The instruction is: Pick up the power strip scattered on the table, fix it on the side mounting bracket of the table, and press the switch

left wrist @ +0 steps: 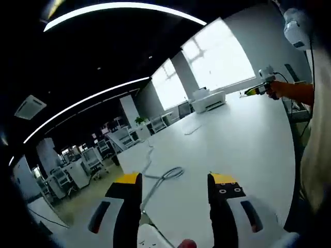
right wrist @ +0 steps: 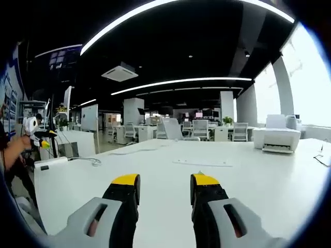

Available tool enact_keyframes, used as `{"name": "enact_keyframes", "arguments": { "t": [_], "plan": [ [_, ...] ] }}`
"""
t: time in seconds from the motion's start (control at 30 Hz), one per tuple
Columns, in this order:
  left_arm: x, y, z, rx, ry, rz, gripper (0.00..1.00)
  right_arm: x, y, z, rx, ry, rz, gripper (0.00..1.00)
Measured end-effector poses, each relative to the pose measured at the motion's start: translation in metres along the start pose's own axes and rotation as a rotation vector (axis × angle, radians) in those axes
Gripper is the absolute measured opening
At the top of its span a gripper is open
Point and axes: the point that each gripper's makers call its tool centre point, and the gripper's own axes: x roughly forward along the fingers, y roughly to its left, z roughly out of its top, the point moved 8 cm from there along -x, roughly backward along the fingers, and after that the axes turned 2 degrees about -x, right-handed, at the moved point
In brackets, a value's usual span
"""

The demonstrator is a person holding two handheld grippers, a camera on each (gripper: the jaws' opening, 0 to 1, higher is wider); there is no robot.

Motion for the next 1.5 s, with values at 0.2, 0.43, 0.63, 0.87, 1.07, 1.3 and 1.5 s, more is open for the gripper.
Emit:
{"name": "enact_keyframes", "arguments": {
  "t": [0.2, 0.43, 0.63, 0.87, 1.07, 1.3, 1.5],
  "plan": [
    [0.007, -0.008, 0.010, -0.103, -0.128, 0.009, 0.56, -0.001, -0.001, -0.003, -0.026, -0.005, -0.007, 0.37],
    [0.016, -0.012, 0.006, -0.151, -0.165, 0.084, 0.62, -0.005, 0.003, -0.006, -0.061, -0.041, -0.002, 0.41],
    [0.030, -0.015, 0.002, -0.172, -0.173, 0.160, 0.65, -0.007, 0.009, -0.007, -0.067, -0.069, -0.004, 0.44],
    [0.034, -0.025, 0.000, -0.248, -0.192, 0.226, 0.65, -0.013, 0.012, -0.007, -0.058, -0.096, -0.067, 0.46],
    [0.033, -0.032, -0.006, -0.261, -0.174, 0.300, 0.65, -0.017, 0.010, -0.008, -0.042, -0.125, -0.161, 0.49],
    [0.033, -0.042, -0.010, -0.295, -0.147, 0.381, 0.68, -0.020, 0.005, -0.014, -0.011, -0.140, -0.195, 0.59],
    [0.034, -0.047, -0.016, -0.341, -0.151, 0.447, 0.73, -0.020, 0.008, -0.020, -0.018, -0.155, -0.192, 0.70]
  ]
}}
